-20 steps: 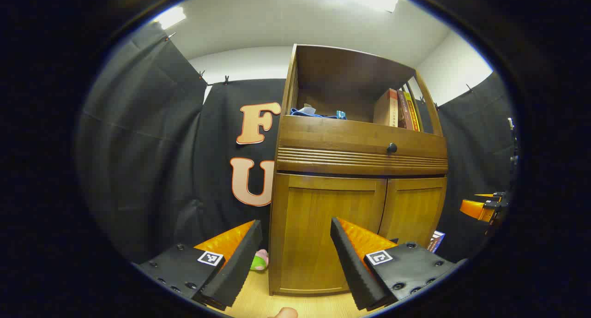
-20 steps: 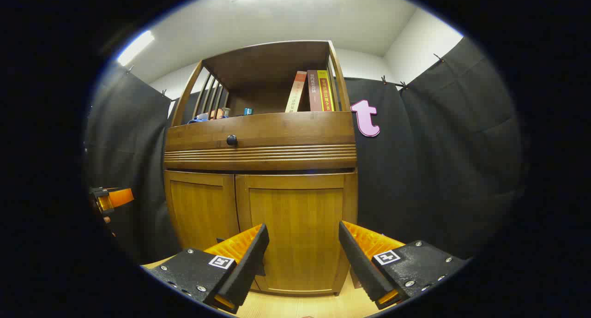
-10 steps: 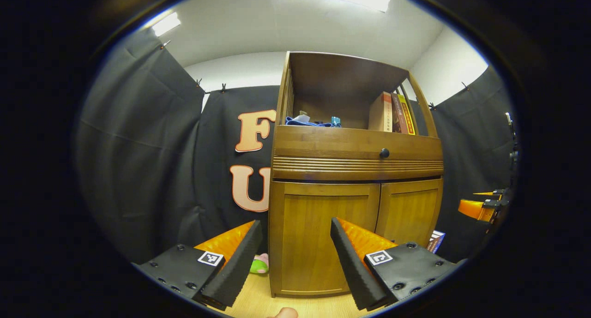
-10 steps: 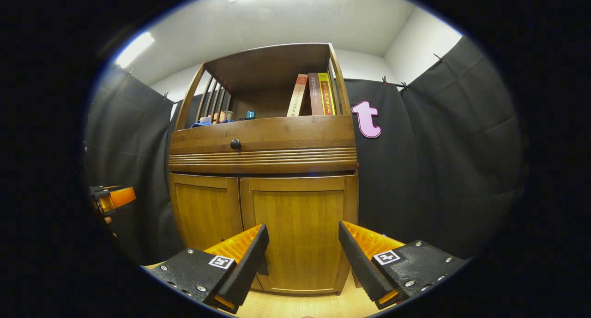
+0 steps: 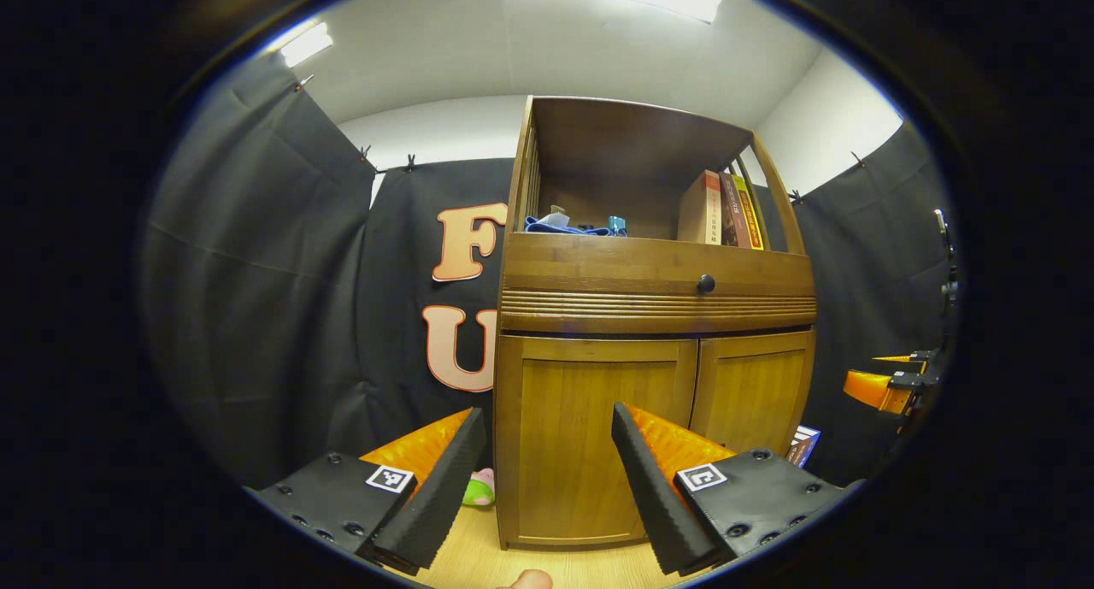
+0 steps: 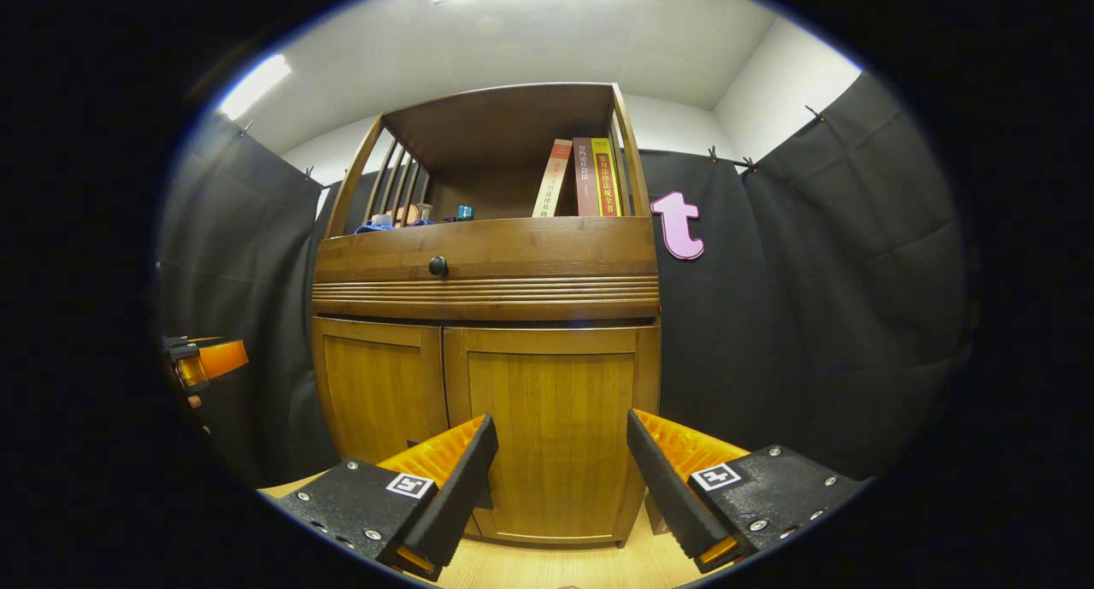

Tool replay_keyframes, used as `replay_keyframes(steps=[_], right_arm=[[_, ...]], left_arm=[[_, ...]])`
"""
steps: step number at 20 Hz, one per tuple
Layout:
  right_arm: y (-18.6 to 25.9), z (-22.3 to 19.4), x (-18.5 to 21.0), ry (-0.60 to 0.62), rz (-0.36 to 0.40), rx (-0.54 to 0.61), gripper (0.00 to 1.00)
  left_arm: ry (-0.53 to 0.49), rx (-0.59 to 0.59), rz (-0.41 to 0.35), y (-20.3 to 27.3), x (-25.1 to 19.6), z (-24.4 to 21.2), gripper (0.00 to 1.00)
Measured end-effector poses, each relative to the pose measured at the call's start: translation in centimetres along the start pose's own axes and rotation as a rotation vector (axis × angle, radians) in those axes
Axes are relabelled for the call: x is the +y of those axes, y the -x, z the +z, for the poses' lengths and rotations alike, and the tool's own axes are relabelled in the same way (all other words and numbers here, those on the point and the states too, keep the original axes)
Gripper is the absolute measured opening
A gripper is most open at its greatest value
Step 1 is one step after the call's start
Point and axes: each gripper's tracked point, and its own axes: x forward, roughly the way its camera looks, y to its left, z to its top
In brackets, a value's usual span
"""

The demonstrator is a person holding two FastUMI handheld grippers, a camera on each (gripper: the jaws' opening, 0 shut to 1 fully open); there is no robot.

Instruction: Open the right door of the double-door shoe cabinet with the right hand, and open the left door with the left hand.

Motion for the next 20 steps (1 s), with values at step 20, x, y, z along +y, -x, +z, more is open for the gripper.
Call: replay_keyframes(steps=[20], right_arm=[[-1.6,-4.4,0.5,-0.005,0.021,0.063,1.0]], left_arm=[[-0.011,0.019,-0.008,0.5,-0.6,-0.6,0.95]])
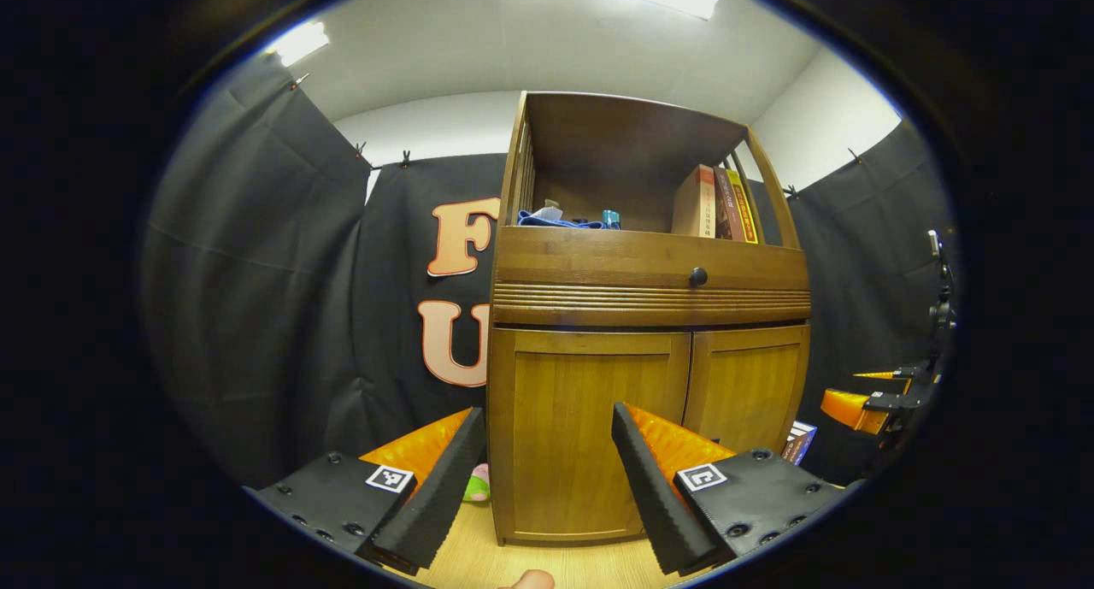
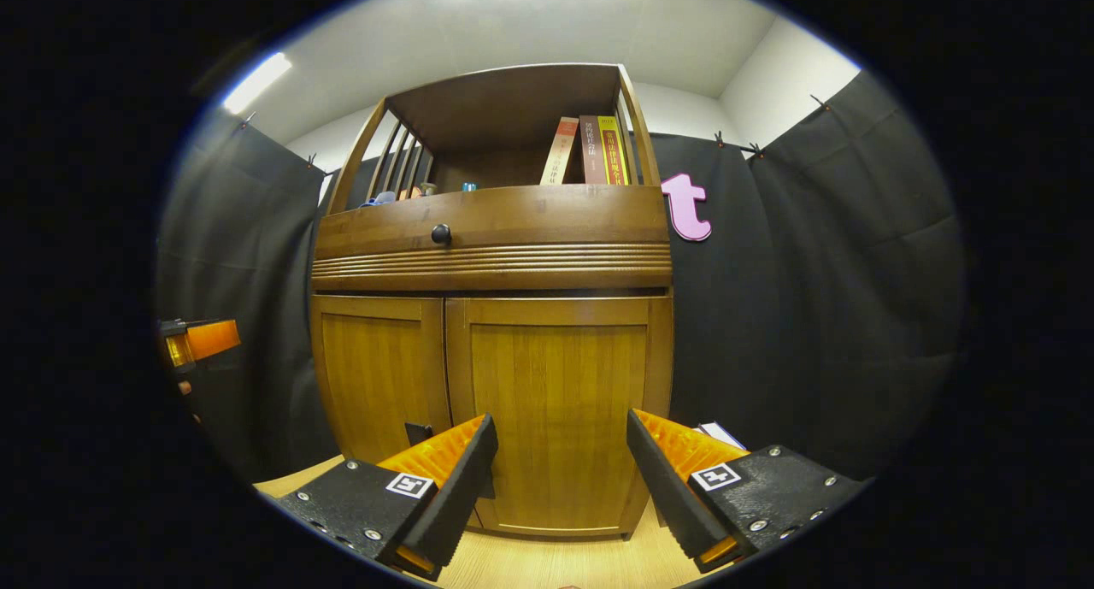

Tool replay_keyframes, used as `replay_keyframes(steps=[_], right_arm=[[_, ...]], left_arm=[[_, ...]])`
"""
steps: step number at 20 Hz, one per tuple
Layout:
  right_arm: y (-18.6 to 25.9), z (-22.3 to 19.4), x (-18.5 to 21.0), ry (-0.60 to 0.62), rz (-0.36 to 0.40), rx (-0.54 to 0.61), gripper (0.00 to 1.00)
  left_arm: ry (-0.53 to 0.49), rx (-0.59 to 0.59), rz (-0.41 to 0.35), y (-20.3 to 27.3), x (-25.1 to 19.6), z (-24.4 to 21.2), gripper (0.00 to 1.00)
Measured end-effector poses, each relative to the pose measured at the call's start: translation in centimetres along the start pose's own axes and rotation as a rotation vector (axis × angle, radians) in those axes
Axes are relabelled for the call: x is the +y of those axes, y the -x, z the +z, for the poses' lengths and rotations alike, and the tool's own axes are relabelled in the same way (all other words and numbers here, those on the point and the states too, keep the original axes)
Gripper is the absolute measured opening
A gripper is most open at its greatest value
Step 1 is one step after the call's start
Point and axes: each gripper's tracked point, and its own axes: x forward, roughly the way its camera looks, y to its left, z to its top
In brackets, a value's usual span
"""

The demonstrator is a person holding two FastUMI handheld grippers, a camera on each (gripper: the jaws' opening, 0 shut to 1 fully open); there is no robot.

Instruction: Open the right door of the double-door shoe cabinet with the right hand, and open the left door with the left hand.

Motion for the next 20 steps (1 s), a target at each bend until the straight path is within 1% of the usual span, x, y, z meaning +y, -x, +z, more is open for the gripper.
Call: replay_keyframes(steps=[1,4,5,8,13,15,18,20], right_arm=[[-0.2,-0.5,-0.1,-0.003,0.002,0.008,0.94],[-1.0,-2.1,-0.4,-0.022,-0.001,0.02,0.94],[-1.4,-2.5,-0.4,-0.025,-0.003,0.02,0.94],[-2.2,-4.0,0.0,-0.013,0.001,0.024,0.94],[-3.4,-5.9,2.6,-0.01,0.026,-0.001,0.94],[-4.1,-7.5,4.4,-0.009,0.051,0.011,0.94],[-5.2,-10.1,6.6,0.038,0.082,0.041,0.94],[-6.2,-11.3,7.3,0.058,0.072,0.044,0.94]], left_arm=[[-0.002,0.006,0.002,-0.2,-0.1,-0.1,0.95],[-0.012,0.008,0.006,-0.4,-0.1,-0.2,0.96],[-0.012,0.005,0.008,-0.4,-0.2,-0.1,0.95],[-0.008,-0.007,0.006,-0.2,-0.8,0.3,0.95],[-0.034,-0.009,-0.023,-0.2,-2.2,0.1,0.95],[-0.032,0.002,-0.037,-0.3,-2.5,-0.2,0.95],[-0.038,0.01,-0.042,-0.5,-2.4,-0.7,0.95],[-0.047,0.007,-0.033,-0.8,-1.9,-1.0,0.95]])
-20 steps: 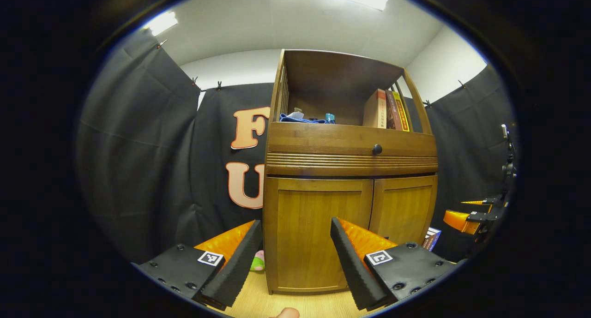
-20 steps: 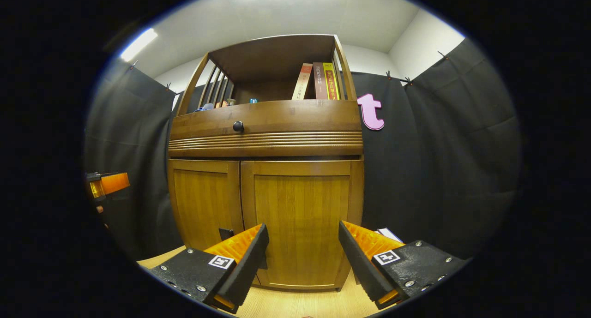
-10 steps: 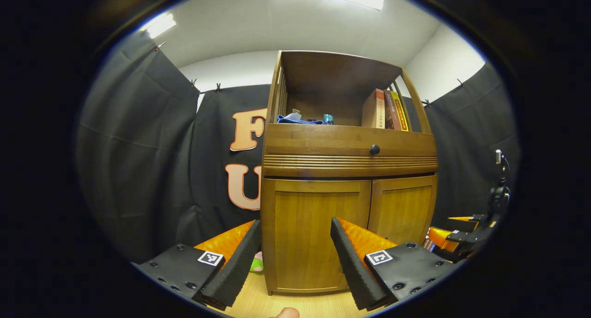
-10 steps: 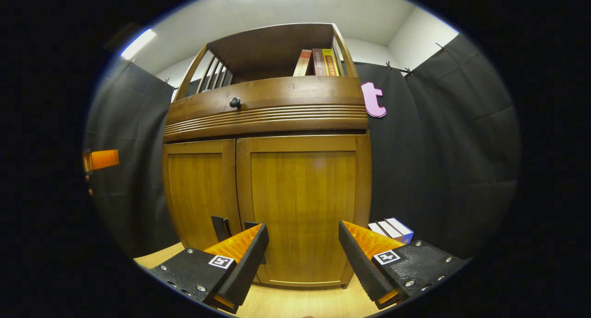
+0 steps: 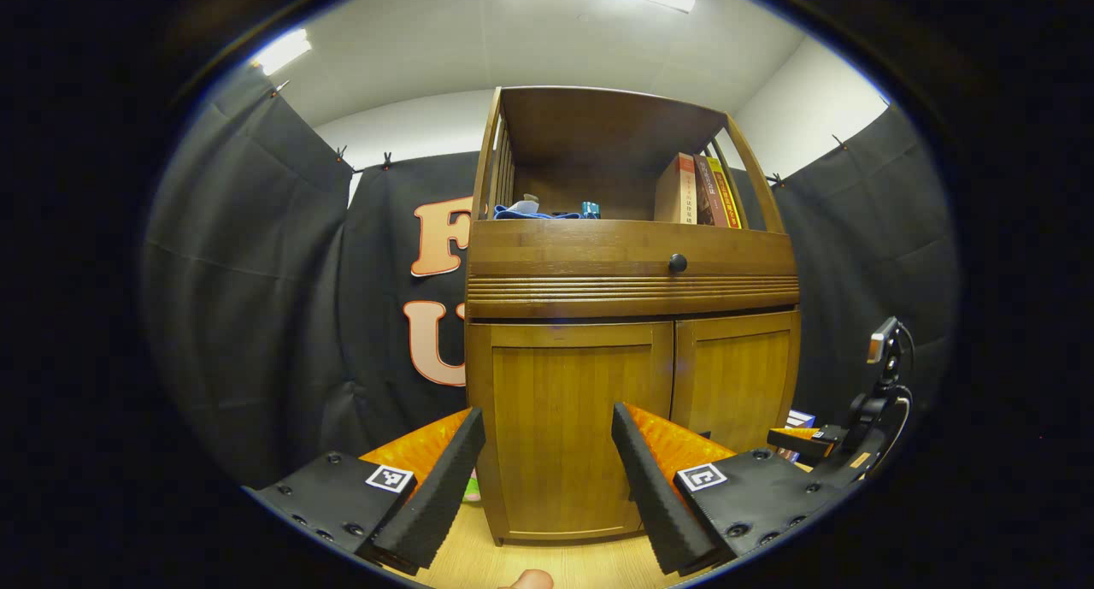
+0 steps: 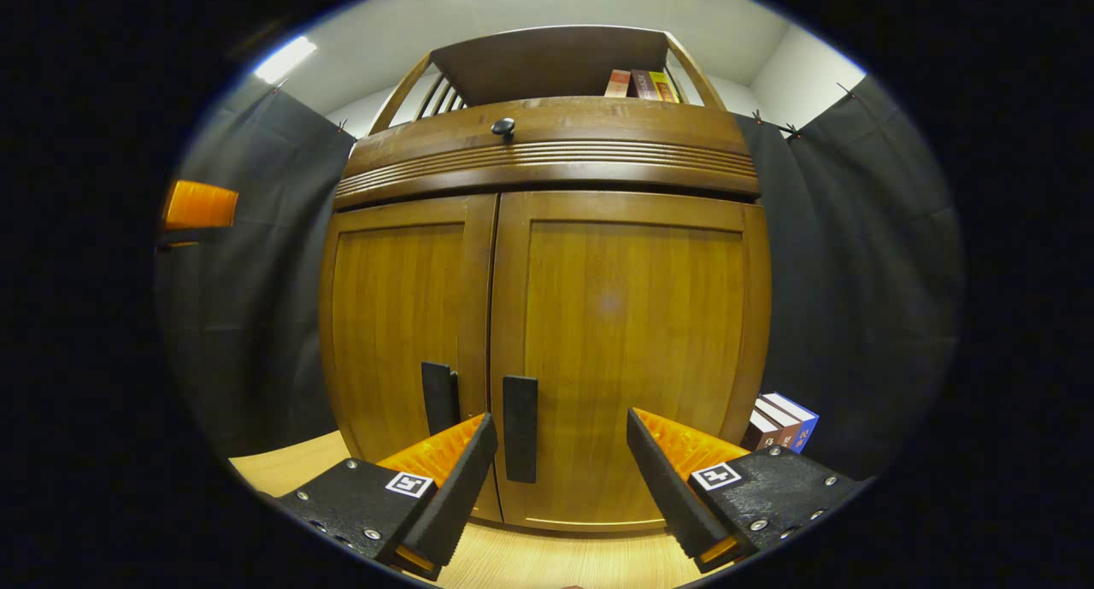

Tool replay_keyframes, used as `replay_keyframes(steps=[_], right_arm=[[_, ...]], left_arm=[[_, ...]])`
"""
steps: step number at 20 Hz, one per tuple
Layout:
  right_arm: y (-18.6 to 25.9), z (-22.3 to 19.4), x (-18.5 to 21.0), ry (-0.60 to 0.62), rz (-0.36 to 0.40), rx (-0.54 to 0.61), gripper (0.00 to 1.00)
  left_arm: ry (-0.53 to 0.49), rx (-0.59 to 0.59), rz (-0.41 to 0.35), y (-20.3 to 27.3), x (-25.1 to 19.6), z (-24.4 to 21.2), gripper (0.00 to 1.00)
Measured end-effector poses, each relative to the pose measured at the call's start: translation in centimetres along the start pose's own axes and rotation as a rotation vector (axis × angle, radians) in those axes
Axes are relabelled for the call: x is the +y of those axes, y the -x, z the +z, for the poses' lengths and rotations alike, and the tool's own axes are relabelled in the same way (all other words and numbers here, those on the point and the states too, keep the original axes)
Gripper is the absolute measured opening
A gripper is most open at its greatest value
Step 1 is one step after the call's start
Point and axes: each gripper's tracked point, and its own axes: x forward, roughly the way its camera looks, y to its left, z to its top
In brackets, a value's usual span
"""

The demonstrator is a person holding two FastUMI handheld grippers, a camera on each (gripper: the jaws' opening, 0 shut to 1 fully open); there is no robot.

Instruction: Open the right door of the double-door shoe cabinet with the right hand, and open the left door with the left hand.

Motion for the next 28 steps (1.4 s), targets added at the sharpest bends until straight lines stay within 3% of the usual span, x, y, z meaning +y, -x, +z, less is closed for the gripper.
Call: replay_keyframes(steps=[3,4,5,6,10,11,12,14,15,16,21,22,25,28], right_arm=[[-1.4,-2.5,0.5,-0.007,-0.012,0.021,0.94],[-1.9,-3.2,0.7,-0.013,-0.014,0.038,1.0],[-2.6,-4.0,0.6,-0.021,-0.016,0.056,1.0],[-3.2,-4.6,0.6,-0.032,-0.009,0.073,0.93],[-4.9,-5.7,0.7,-0.094,-0.012,0.092,0.88],[-5.3,-5.6,0.7,-0.102,-0.017,0.088,0.93],[-5.8,-5.6,0.7,-0.106,-0.022,0.086,0.79],[-6.2,-5.9,0.6,-0.111,-0.024,0.095,0.72],[-6.5,-6.1,0.7,-0.118,-0.022,0.101,0.57],[-6.6,-6.1,0.8,-0.125,-0.02,0.108,0.65],[-7.7,-6.2,1.0,-0.129,-0.016,0.112,0.63],[-7.9,-6.2,1.4,-0.139,-0.008,0.117,0.61],[-8.2,-6.4,1.5,-0.137,-0.012,0.13,0.4],[-8.3,-6.5,1.5,-0.14,-0.02,0.137,0.38]], left_arm=[[0.002,0.01,0.005,-0.4,0.4,-0.8,0.95],[0.005,0.014,0.003,-0.5,0.5,-1.1,0.95],[0.007,0.017,0.002,-0.6,0.7,-1.3,0.95],[0.006,0.017,0.003,-0.8,1.0,-1.5,0.95],[0.002,0.007,0.027,-1.4,2.3,-2.1,0.95],[0.002,0.005,0.035,-1.6,2.7,-2.2,0.96],[0.003,0.005,0.039,-1.7,3.0,-2.5,0.98],[0.012,0.005,0.034,-2.0,3.3,-2.9,0.97],[0.014,0.006,0.032,-2.2,3.4,-3.1,0.96],[0.01,0.005,0.032,-2.3,3.6,-3.3,0.95],[-0.02,-0.002,0.056,-2.6,4.3,-3.4,0.95],[-0.017,0.003,0.05,-2.8,4.3,-3.6,0.95],[0.015,0.03,0.012,-2.7,3.3,-4.3,0.95],[0.008,0.031,0.011,-2.4,3.4,-4.3,0.95]])
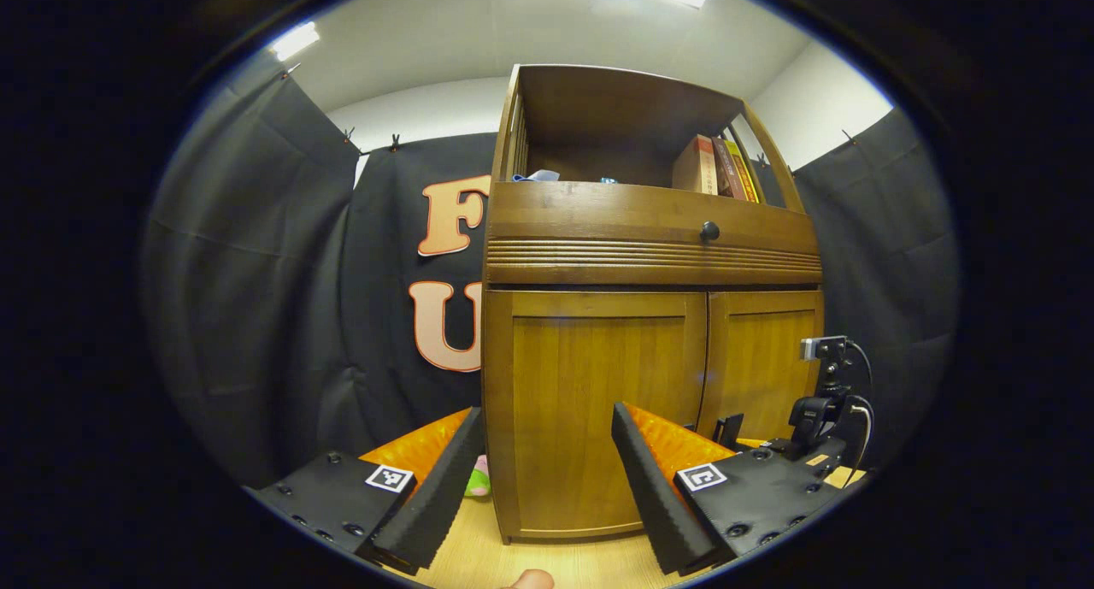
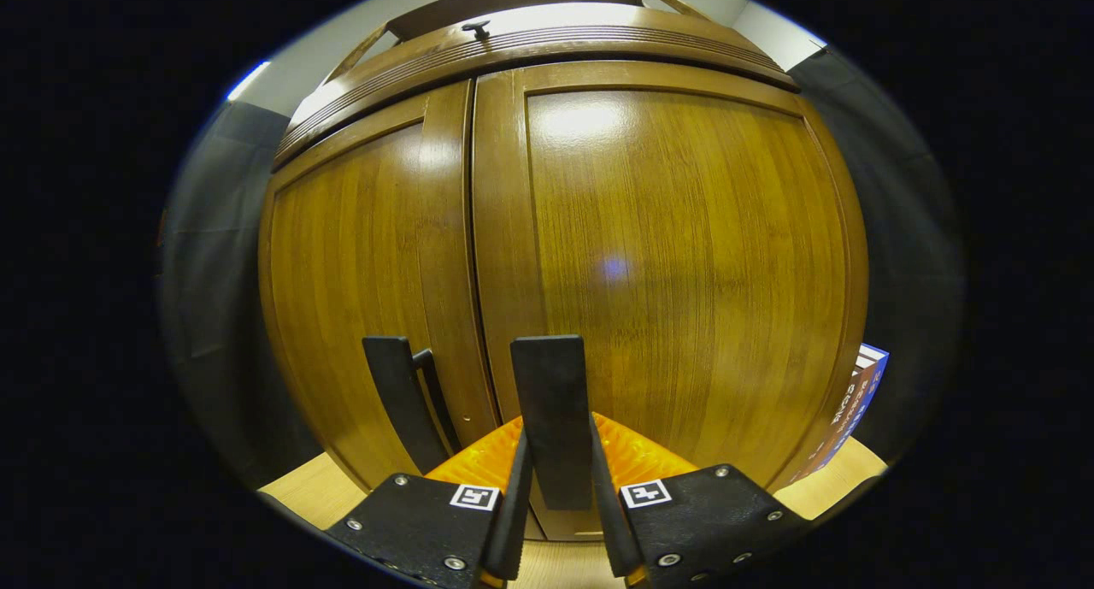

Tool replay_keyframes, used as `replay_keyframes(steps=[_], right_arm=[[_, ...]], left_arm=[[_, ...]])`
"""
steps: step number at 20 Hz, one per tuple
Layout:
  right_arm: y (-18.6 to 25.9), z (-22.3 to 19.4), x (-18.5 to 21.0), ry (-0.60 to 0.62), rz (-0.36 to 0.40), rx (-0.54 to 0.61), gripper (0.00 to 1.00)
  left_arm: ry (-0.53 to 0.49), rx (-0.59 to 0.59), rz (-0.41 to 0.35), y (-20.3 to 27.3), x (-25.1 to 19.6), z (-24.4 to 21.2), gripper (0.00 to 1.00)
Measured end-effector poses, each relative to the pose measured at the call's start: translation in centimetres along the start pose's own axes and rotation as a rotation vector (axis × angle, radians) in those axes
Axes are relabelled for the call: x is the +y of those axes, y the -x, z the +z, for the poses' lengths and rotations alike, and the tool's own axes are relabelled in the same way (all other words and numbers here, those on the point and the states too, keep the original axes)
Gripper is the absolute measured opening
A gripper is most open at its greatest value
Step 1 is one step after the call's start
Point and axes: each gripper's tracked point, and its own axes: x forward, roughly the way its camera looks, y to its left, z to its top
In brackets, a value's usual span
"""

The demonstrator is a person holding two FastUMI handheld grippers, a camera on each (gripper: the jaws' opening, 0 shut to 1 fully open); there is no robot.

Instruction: Open the right door of the double-door shoe cabinet with the right hand, and open the left door with the left hand.

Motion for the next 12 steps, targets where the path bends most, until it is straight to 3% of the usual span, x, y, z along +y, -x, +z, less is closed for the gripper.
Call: replay_keyframes(steps=[5,6,7,12], right_arm=[[-0.3,-0.2,0.0,-0.01,-0.015,0.024,0.38],[-0.2,-0.1,0.0,-0.003,-0.019,0.027,0.48],[-0.3,-0.2,-0.1,0.002,-0.022,0.03,0.36],[0.6,-0.3,-0.1,0.018,-0.031,0.019,0.29]], left_arm=[[0.005,-0.009,0.033,0.3,1.2,0.4,0.96],[0.006,-0.008,0.036,0.4,1.4,0.4,0.98],[0.009,-0.007,0.038,0.5,1.5,0.4,0.98],[0.022,-0.008,0.05,1.5,2.3,0.5,0.95]])
